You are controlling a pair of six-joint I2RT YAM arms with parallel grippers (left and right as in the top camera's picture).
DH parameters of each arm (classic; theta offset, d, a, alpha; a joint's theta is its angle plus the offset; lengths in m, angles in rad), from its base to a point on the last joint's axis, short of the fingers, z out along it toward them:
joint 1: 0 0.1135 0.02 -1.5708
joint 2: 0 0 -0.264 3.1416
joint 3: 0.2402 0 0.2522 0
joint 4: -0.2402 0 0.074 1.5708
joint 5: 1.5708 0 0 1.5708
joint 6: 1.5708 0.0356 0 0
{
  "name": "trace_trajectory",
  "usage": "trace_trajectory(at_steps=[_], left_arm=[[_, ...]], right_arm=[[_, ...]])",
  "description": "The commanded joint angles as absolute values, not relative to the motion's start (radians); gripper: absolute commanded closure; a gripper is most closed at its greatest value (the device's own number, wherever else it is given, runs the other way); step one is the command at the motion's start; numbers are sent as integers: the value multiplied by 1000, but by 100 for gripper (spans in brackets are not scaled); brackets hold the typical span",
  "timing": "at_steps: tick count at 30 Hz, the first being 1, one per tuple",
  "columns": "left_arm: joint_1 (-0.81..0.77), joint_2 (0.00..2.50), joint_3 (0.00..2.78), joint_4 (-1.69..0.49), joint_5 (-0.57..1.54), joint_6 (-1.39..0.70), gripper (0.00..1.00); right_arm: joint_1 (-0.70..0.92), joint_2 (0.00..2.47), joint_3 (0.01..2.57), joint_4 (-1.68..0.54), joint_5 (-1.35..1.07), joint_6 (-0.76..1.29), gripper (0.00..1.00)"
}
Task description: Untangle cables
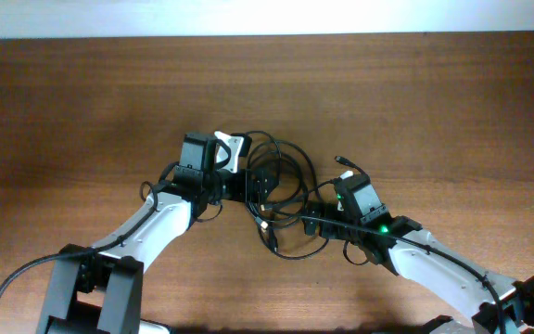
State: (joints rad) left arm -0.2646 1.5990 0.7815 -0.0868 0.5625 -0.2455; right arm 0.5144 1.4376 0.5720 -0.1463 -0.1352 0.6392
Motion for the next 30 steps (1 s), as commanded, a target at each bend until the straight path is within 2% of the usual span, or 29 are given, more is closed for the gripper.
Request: trace_trajectory(at_steps=[1, 15, 21, 30], left_arm=[[-266, 1602, 786, -92, 474, -229, 2], [-315, 1602, 786, -139, 447, -229, 1], [-389, 1602, 786, -142, 297, -230, 1], [-389, 1603, 786, -148, 287, -230, 1]], right_arm=[[522, 1449, 575, -142, -126, 637, 1], [522, 1449, 574, -142, -126, 637, 1], [522, 1449, 574, -144, -127, 637, 1], [522, 1449, 574, -152, -126, 637, 1]])
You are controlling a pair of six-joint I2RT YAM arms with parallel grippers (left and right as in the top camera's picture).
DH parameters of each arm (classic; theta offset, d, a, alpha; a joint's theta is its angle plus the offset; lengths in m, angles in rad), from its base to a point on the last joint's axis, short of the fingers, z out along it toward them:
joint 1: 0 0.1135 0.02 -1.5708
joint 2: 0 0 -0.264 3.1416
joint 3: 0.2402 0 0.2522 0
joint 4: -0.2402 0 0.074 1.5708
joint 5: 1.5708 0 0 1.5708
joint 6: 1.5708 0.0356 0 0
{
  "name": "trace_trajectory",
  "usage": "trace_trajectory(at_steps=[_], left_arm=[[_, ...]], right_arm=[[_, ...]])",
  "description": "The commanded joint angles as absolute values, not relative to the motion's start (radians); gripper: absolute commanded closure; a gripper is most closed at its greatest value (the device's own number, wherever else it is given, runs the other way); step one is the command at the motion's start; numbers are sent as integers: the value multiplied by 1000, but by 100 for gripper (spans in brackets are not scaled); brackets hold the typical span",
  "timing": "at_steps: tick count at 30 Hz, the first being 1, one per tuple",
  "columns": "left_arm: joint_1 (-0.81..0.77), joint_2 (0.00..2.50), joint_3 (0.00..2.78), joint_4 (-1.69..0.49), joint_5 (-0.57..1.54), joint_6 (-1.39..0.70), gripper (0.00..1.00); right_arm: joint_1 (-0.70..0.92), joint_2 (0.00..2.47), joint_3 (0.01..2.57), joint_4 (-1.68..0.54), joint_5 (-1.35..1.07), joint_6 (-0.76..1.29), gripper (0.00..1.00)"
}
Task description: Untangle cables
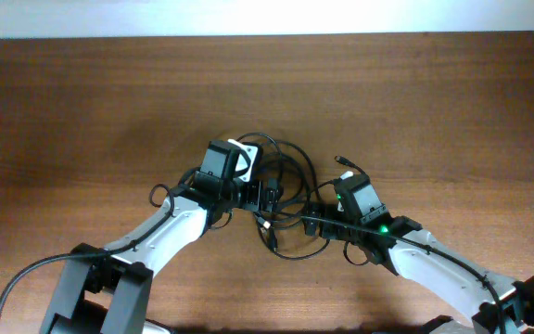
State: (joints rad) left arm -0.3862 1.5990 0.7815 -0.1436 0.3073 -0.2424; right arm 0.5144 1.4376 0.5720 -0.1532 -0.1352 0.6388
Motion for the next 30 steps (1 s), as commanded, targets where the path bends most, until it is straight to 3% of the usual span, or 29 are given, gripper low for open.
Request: trace_trajectory(at_steps=[1, 27, 28, 30], left_arm=[[-389, 1603, 786, -148, 285, -230, 1], [-390, 1683, 786, -34, 175, -230, 0], [-390, 1686, 786, -30, 175, -230, 5], [-390, 1688, 786, -26, 175, -230, 28]], right_arm=[[522, 1449, 574, -151, -126, 637, 1], [523, 1449, 574, -154, -139, 637, 1], [523, 1449, 574, -154, -139, 637, 1], [523, 1449, 574, -154, -143, 637, 1]])
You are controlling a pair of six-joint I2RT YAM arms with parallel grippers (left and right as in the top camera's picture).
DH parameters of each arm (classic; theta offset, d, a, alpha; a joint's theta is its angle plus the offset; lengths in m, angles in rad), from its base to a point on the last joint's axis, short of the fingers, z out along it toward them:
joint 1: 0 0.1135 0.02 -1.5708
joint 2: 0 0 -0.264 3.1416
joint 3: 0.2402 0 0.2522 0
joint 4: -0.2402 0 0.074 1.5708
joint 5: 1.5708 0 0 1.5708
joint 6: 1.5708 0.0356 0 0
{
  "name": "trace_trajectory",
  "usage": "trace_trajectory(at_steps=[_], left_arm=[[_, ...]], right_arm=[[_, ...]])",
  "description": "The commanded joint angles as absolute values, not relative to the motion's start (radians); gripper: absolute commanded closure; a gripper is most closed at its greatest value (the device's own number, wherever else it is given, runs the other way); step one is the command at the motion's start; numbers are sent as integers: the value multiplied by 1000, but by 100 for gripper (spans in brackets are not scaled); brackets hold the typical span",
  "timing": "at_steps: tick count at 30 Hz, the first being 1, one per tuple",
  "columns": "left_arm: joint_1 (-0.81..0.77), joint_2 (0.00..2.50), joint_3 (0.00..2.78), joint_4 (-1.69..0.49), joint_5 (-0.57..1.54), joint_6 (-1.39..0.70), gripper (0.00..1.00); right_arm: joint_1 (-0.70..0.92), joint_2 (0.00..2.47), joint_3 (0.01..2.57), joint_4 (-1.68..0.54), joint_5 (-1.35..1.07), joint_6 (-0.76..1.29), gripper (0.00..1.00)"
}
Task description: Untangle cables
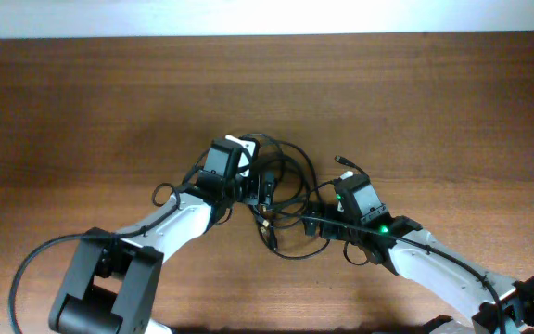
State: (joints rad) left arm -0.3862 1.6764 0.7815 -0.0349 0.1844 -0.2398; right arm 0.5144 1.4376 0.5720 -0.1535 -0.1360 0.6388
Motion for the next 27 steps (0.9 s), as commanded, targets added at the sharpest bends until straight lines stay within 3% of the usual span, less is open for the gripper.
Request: trace_trajectory(at_steps=[1, 5, 15, 23, 27], left_arm=[[-390, 1688, 786, -26, 175, -230, 34], [-390, 1689, 786, -35, 133, -230, 51], [-390, 1734, 786, -11, 131, -230, 44], [-390, 1735, 786, -12, 130, -230, 58], [-390, 1735, 786, -11, 130, -230, 71]], right_arm=[[523, 1449, 574, -154, -143, 637, 1], [522, 1449, 574, -154, -145, 637, 1], [522, 1449, 574, -154, -146, 637, 1], [522, 1449, 574, -154, -146, 636, 1], [522, 1449, 575, -154, -145, 636, 2]])
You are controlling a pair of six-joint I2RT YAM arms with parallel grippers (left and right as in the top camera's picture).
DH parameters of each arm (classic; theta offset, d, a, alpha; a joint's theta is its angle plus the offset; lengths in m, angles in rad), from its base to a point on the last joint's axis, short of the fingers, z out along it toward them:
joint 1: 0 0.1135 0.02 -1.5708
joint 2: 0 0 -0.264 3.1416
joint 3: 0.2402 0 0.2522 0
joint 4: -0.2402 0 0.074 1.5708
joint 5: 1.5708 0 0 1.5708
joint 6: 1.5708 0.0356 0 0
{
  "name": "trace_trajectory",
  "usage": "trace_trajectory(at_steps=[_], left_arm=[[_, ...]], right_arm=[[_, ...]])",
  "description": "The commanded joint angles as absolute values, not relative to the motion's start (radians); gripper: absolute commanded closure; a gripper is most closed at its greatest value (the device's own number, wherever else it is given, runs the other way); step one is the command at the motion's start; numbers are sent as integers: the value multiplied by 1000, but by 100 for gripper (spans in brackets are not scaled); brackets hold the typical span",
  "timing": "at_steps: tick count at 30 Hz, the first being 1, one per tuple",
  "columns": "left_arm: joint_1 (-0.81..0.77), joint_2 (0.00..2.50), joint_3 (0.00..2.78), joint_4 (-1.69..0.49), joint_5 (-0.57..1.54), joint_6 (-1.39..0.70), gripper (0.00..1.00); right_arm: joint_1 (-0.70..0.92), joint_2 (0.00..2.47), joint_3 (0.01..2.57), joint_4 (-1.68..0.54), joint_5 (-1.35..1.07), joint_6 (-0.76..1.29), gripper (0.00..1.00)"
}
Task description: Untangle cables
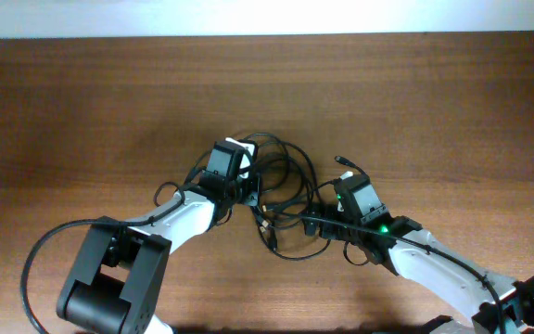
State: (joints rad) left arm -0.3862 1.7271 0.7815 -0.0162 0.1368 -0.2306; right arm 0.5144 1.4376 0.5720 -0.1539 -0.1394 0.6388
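Note:
A tangle of thin black cables lies in loops at the middle of the table. One plug end sticks out to the right and another points toward the front. My left gripper reaches into the tangle's left side; its fingers are lost against the black loops. My right gripper sits at the tangle's lower right. It looks shut on a strand that runs straight from it to the left.
The brown wooden table stretches out on all sides of the tangle. A pale wall strip borders the far edge. Both arms' white links come in from the front corners.
My left wrist has turned a little further and its fingers sit slightly lower left in the tangle. The upper loops have shifted a touch. The right arm has not moved.
At first my left gripper stood at the tangle's left edge, with the right gripper holding a strand at the lower right. The left arm then moved right into the loops and turned its wrist step by step. The right arm stayed put throughout.

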Motion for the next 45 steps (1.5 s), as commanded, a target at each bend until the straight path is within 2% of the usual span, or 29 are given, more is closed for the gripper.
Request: trace_trajectory(at_steps=[1, 4, 10, 11, 12, 17, 21, 22, 24, 27, 30, 33, 45], left_arm=[[-390, 1735, 786, -11, 130, -230, 74], [-390, 1735, 786, -11, 130, -230, 81], [-390, 1735, 786, -8, 131, -230, 85], [-390, 1735, 786, -8, 130, -230, 82], [-390, 1735, 786, -7, 131, -230, 70], [-390, 1735, 786, 0, 134, -230, 63], [-390, 1735, 786, 0, 133, -230, 68], [-390, 1735, 786, 0, 133, -230, 74], [-390, 1735, 786, 2, 133, -230, 78], [-390, 1735, 786, 7, 134, -230, 77], [-390, 1735, 786, 7, 134, -230, 69], [-390, 1733, 786, 7, 134, -230, 66], [-390, 1727, 786, 19, 133, -230, 76]], right_arm=[[522, 1449, 574, -154, -145, 636, 1], [522, 1449, 574, -154, -145, 636, 1], [522, 1449, 574, -154, -146, 636, 1], [522, 1449, 574, -154, -145, 636, 1], [522, 1449, 574, -155, -146, 636, 1], [522, 1449, 574, -161, -145, 636, 1], [522, 1449, 574, -161, -145, 636, 1], [522, 1449, 574, -161, -145, 636, 1], [522, 1449, 575, -161, -145, 636, 1], [522, 1449, 574, -162, -145, 636, 1], [522, 1449, 574, -161, -145, 636, 1], [522, 1449, 574, -162, -145, 636, 1], [522, 1449, 574, -161, -145, 636, 1]])
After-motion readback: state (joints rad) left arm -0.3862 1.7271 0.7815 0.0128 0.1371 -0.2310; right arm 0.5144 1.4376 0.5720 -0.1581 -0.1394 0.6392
